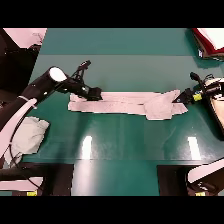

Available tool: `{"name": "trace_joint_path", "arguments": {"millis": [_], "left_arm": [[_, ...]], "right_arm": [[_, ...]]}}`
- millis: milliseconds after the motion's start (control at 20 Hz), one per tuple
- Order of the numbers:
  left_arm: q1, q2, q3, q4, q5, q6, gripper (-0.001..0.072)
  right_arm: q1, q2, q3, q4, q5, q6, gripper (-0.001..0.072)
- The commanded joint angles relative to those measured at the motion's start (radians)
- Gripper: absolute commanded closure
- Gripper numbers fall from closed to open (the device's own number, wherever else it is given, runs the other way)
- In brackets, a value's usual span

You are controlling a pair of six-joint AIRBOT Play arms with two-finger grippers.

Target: Fold the shirts.

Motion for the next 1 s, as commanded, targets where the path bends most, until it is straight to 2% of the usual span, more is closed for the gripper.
{"name": "trace_joint_path", "arguments": {"millis": [0, 150, 400, 500, 650, 950], "left_arm": [[-0.072, -0.111, 0.131, 0.003, 0.012, -0.014, 0.0681], [-0.133, -0.249, 0.29, 0.007, -0.002, -0.016, 0.0681], [-0.199, -0.441, 0.447, 0.021, -0.026, -0.039, 0.0681], [-0.203, -0.473, 0.458, 0.026, -0.027, -0.055, 0.0681], [-0.203, -0.481, 0.459, 0.098, -0.027, -0.066, 0.0681], [-0.203, -0.48, 0.459, 0.13, -0.029, -0.064, 0.0681]], "right_arm": [[0.031, 0.068, 0.001, 0.01, 0.024, -0.005, 0.0697], [0.068, 0.192, 0.001, 0.01, 0.014, 0.074, 0.07], [0.16, 0.368, 0.004, 0.018, 0.002, 0.141, 0.0701], [0.197, 0.412, 0.005, 0.094, -0.014, 0.141, 0.0701], [0.267, 0.421, 0.074, 0.129, -0.012, 0.166, 0.0702], [0.441, 0.34, 0.33, 0.129, 0.017, 0.229, 0.0702]]}}
